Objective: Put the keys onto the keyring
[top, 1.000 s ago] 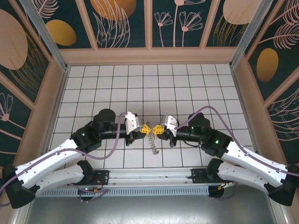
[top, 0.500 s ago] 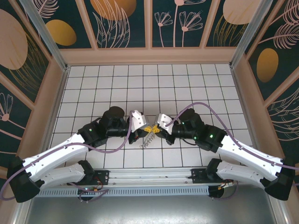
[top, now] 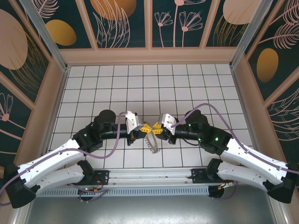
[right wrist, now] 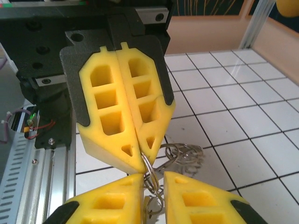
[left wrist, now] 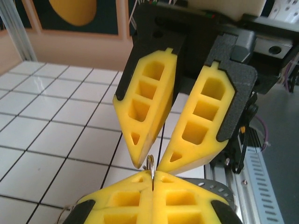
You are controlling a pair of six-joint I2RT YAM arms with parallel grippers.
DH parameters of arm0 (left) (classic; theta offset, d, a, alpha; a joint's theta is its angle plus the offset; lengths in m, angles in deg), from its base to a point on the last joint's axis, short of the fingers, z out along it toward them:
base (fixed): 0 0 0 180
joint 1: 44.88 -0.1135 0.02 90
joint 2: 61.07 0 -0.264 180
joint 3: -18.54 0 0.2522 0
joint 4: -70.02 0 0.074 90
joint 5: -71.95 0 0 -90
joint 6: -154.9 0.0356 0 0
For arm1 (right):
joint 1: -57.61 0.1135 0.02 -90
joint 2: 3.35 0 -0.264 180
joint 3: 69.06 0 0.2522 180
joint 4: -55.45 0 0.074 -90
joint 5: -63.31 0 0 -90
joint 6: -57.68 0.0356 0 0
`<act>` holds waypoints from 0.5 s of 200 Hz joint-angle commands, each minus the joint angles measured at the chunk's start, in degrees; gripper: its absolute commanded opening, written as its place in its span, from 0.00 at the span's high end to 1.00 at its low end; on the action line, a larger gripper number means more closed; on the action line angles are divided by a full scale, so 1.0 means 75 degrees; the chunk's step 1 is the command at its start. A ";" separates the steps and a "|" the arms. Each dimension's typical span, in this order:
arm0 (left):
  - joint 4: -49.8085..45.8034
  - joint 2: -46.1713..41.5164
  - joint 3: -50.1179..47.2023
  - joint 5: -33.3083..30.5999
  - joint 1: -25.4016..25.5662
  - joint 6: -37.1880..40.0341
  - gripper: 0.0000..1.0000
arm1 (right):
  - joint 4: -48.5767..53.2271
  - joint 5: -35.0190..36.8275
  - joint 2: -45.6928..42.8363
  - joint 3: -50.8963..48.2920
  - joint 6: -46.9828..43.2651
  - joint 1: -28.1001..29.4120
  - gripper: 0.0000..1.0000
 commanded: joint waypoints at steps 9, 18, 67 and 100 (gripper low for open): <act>0.1605 -0.0217 -0.0247 0.0551 0.0018 -0.0478 1.00 | -0.0472 -0.0353 -0.0107 -0.0169 0.0158 0.0091 0.81; 0.1741 -0.0228 -0.0320 0.0587 0.0011 -0.0537 1.00 | -0.0528 -0.0428 -0.0143 -0.0190 0.0162 0.0088 0.82; 0.1959 -0.0243 -0.0512 0.0554 0.0011 -0.0721 1.00 | -0.0620 -0.0521 -0.0313 -0.0312 0.0173 0.0089 1.00; 0.0153 0.0096 0.0141 -0.0436 0.0011 -0.0128 0.96 | -0.0157 -0.0033 -0.0214 -0.0025 -0.0018 0.0095 1.00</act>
